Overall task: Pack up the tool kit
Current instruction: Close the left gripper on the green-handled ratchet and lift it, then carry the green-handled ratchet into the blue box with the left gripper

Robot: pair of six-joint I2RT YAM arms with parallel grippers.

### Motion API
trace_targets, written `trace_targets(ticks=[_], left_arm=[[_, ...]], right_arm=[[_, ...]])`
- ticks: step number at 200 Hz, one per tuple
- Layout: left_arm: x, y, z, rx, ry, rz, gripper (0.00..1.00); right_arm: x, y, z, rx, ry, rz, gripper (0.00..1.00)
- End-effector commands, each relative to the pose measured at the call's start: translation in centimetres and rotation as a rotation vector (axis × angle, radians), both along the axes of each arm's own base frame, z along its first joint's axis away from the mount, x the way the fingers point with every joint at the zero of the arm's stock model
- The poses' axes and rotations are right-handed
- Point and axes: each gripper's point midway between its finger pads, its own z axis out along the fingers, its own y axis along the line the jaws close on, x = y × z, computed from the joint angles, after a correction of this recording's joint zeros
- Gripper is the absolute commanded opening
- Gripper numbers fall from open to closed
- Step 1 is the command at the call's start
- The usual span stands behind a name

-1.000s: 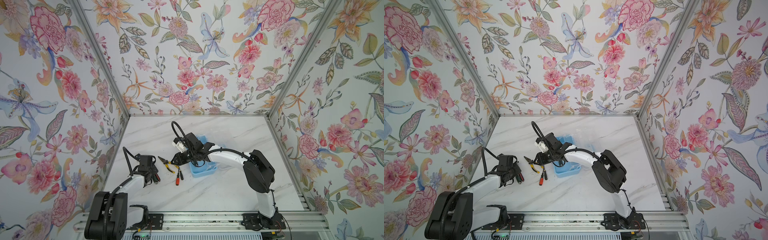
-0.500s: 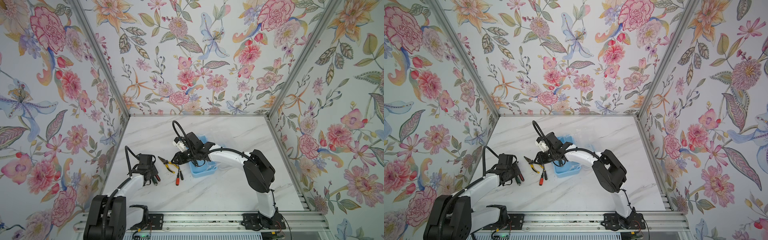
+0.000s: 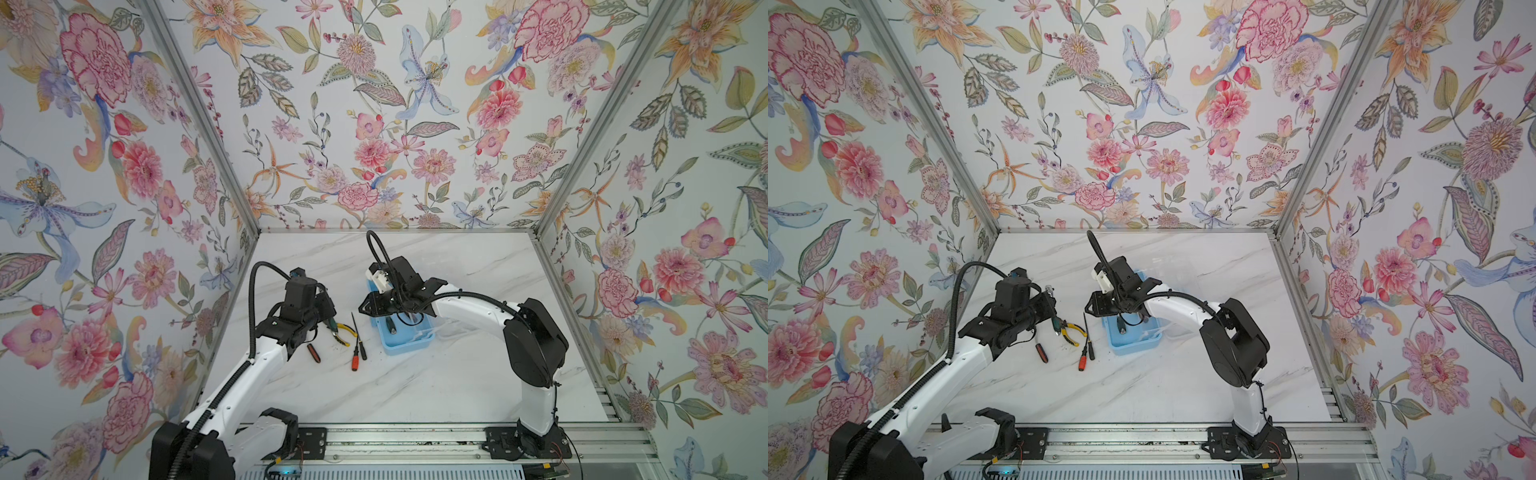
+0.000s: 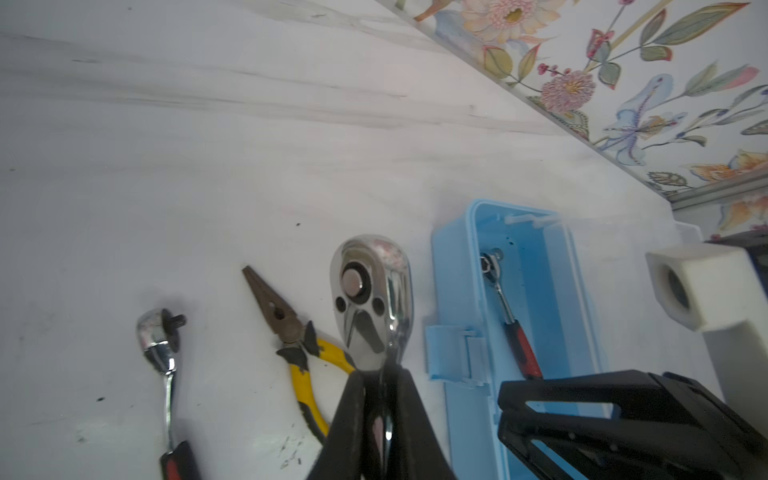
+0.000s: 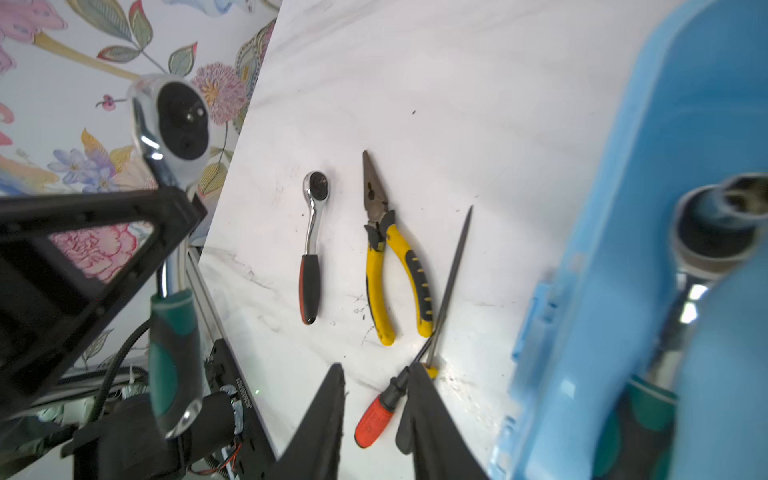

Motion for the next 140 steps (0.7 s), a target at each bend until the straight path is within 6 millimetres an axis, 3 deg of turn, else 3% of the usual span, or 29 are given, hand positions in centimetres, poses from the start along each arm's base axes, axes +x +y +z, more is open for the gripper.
trace_targets(ticks=[1,36,72,83,88,97,140], left_arm=[[2.0,-4.6,2.6,-0.133,-0.085,-0.026,0.00],[3.5,-10.6,2.4,-0.207,-0.110,-0.107,0.00],[4.5,-15.5,0.3,-0.233,-0.083,-0.181,0.00],[4.7,-16.4,-0.5,-0.238,-0.071,-0.188,0.00],[4.9,-16.7,-2.5,-0.217,-0.034,-0.185,0.00],[5.0,-17.1,-3.7,-0.212,-0.014,-0.182,0.00],[5.2,-17.3,-8.6,-0.173,0.069,-0.147,0.00]], right_arm=[[1.8,-3.6,1.7,-0.048,-0.063,-0.126,0.29],[2.2,-8.1,1.0,-0.110,-0.071,-0.224,0.31],[1.9,-10.4,1.4,-0.146,-0.107,-0.264,0.32],[1.8,-10.8,1.3,-0.151,-0.106,-0.271,0.32],[1.8,-11.0,1.3,-0.154,-0.108,-0.273,0.32],[1.9,-11.3,1.1,-0.160,-0.107,-0.280,0.32],[2.0,-12.1,0.9,-0.170,-0.108,-0.295,0.34]])
